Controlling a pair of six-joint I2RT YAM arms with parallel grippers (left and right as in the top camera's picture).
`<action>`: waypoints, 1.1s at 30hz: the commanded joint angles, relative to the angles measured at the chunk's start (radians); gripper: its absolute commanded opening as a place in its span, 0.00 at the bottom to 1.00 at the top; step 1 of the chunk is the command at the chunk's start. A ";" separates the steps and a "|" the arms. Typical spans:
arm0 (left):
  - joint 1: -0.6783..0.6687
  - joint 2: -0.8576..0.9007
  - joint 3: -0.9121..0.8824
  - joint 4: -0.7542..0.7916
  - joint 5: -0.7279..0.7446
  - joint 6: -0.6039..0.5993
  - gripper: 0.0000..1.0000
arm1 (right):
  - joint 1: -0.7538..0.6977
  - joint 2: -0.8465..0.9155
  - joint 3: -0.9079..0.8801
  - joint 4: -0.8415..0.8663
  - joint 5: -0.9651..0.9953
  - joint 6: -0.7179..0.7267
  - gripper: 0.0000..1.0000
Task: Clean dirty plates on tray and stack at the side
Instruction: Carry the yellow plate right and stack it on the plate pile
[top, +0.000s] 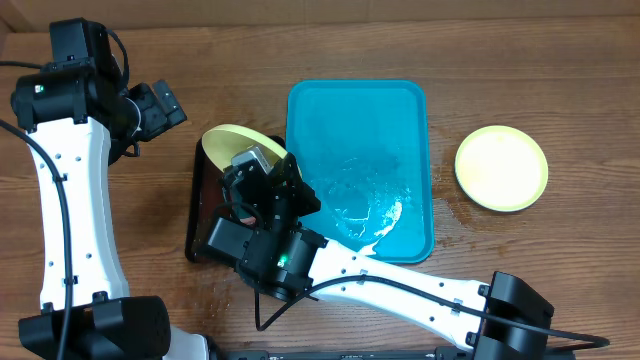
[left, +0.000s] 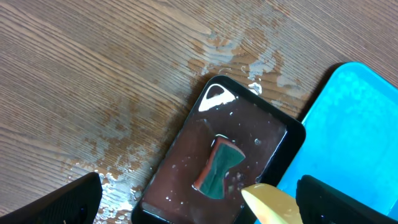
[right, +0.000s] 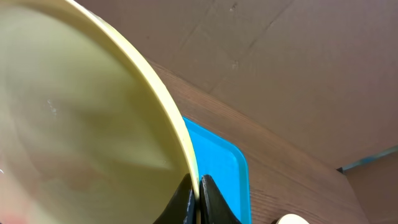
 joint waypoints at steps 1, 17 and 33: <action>0.002 -0.011 0.019 0.000 -0.010 0.023 1.00 | -0.001 -0.001 0.010 0.003 0.028 0.004 0.04; 0.002 -0.011 0.019 0.000 -0.010 0.023 1.00 | -0.399 -0.023 0.098 -0.070 -1.071 0.215 0.04; 0.002 -0.011 0.019 0.000 -0.010 0.023 1.00 | -1.390 -0.164 0.048 -0.537 -1.296 0.188 0.04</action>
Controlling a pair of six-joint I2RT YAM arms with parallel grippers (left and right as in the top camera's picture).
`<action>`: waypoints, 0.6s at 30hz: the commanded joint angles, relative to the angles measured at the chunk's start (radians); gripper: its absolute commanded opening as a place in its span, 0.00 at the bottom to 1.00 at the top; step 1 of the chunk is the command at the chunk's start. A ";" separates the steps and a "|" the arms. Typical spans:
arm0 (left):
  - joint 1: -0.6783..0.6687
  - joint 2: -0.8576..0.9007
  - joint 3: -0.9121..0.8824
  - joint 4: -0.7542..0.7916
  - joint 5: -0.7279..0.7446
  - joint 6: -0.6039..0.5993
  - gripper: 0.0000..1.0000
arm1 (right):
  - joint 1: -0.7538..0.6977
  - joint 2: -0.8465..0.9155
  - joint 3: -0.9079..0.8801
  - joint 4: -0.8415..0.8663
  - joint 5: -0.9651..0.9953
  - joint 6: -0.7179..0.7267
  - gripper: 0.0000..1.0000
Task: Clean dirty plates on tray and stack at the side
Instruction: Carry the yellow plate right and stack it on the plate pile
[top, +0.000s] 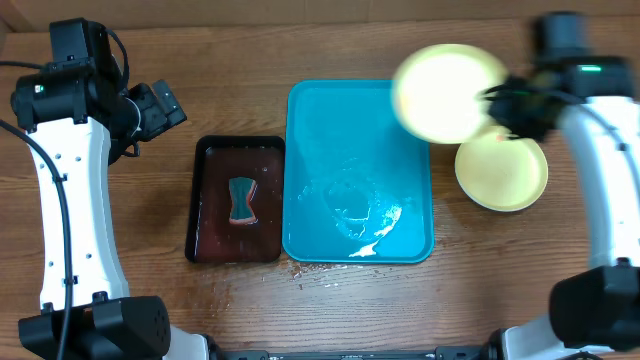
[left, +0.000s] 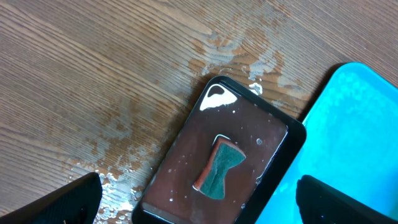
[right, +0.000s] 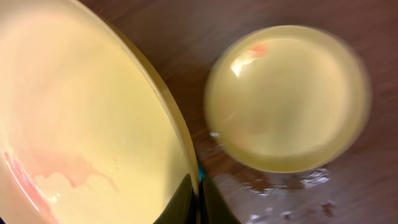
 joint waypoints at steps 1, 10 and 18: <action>0.002 -0.011 0.019 0.000 -0.009 0.023 1.00 | -0.124 -0.014 -0.109 -0.014 -0.036 -0.016 0.04; 0.002 -0.011 0.019 0.000 -0.009 0.023 1.00 | -0.268 -0.014 -0.485 0.187 -0.138 -0.040 0.04; 0.002 -0.011 0.019 0.000 -0.009 0.023 1.00 | -0.268 -0.084 -0.456 0.229 -0.126 -0.041 0.43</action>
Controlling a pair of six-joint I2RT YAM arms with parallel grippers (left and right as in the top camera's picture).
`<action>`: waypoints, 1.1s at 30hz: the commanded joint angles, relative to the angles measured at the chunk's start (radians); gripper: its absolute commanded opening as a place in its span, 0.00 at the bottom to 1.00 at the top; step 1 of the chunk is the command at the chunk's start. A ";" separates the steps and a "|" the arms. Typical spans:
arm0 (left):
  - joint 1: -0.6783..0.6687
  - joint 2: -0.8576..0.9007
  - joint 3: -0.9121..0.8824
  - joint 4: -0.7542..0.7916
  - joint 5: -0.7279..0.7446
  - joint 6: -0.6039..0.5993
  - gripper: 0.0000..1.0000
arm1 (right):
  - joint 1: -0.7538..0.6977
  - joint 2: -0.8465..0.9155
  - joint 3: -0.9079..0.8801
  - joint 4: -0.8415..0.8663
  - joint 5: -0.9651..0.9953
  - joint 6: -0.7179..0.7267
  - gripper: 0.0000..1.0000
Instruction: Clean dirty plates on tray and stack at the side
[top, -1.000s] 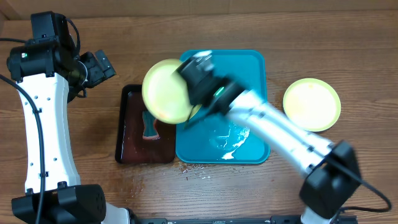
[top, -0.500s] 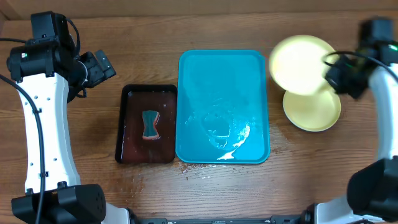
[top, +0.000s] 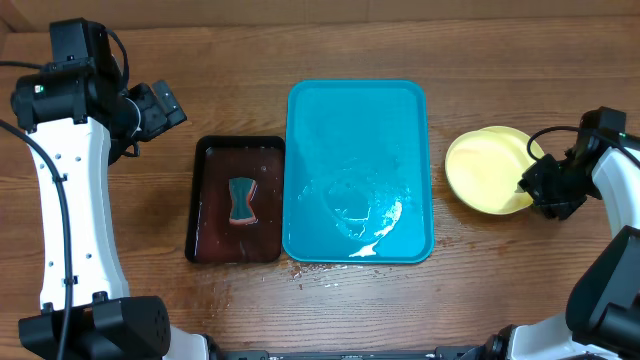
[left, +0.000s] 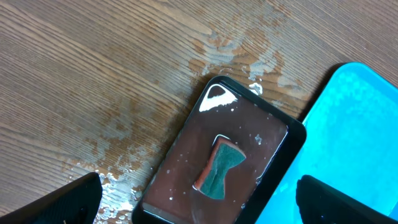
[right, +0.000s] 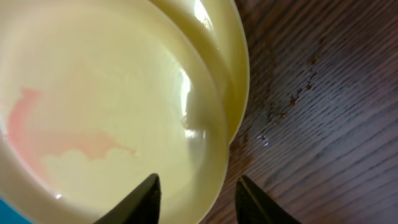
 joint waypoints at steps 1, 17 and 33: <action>0.002 -0.011 0.019 0.000 -0.009 0.023 1.00 | 0.003 -0.116 0.068 0.000 -0.007 -0.010 0.46; 0.002 -0.011 0.019 0.000 -0.009 0.023 1.00 | 0.354 -0.715 0.114 -0.089 -0.155 -0.108 1.00; 0.002 -0.011 0.019 0.000 -0.009 0.023 1.00 | 0.448 -0.868 0.088 -0.039 0.014 -0.162 1.00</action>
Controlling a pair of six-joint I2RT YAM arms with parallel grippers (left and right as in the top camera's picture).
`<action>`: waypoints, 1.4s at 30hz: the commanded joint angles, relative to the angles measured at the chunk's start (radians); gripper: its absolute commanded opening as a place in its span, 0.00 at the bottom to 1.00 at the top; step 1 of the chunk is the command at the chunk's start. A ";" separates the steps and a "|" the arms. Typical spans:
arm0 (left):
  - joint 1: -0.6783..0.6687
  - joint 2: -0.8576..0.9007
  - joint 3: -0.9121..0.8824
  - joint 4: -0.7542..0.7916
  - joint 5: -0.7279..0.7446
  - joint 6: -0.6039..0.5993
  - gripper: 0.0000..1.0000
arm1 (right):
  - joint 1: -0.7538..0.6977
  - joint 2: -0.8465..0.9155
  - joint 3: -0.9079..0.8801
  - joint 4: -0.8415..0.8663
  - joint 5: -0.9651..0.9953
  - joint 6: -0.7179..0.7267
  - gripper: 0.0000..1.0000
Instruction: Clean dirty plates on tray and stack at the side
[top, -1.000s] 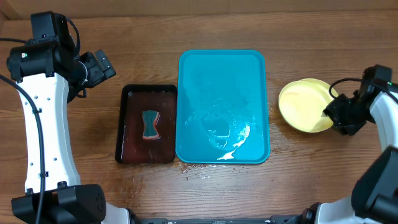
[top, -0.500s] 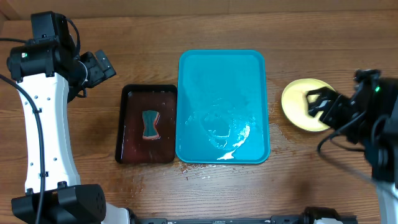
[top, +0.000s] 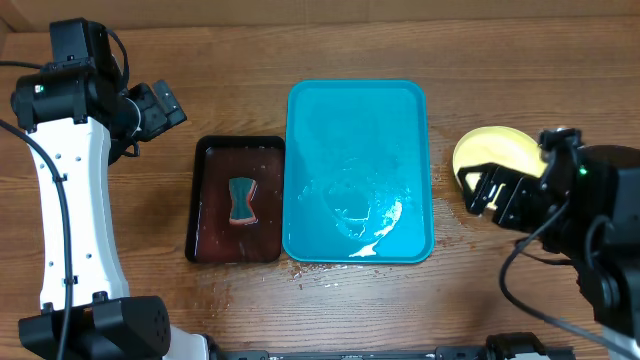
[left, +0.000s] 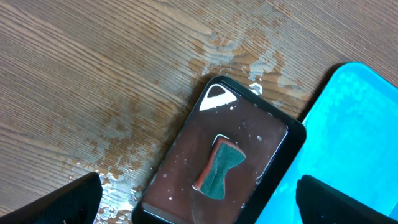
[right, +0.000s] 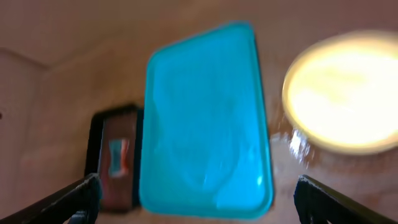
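Observation:
Two yellow plates (top: 495, 150) lie stacked on the wood to the right of the blue tray (top: 300, 120); in the blurred right wrist view the stack (right: 348, 93) sits at top right and the tray (right: 205, 124) in the middle. The tray holds only wet smears. My right gripper (top: 490, 192) hangs open and high over the stack's near edge, its fingers (right: 81, 194) wide apart with nothing between them. My left gripper (top: 165, 108) is open at the far left, above the table beside the basin (left: 180, 186).
A black basin (top: 200, 200) of brown water stands left of the tray with a green and orange sponge (top: 240, 200) lying in it. Water spots mark the wood around the basin (left: 118, 130) and near the plates.
My right gripper was open low at the plate stack's edge; now it is raised high and back, looking down on tray and plates. The upper plate sits squarer on the lower one. The left arm has not moved.
My right gripper held a yellow plate tilted over the black basin. Then it held that plate in the air near the single plate on the right. Then it stood open with the plate lying on the other one. Now it is raised away from the stack.

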 joint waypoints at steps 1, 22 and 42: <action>0.002 -0.011 0.019 0.000 -0.009 0.023 1.00 | 0.000 -0.115 -0.030 0.092 0.105 -0.081 1.00; 0.002 -0.011 0.019 0.000 -0.009 0.023 1.00 | -0.086 -0.874 -1.064 0.777 0.109 -0.184 1.00; 0.002 -0.011 0.019 0.000 -0.007 0.023 1.00 | -0.083 -0.920 -1.284 1.082 0.092 -0.185 1.00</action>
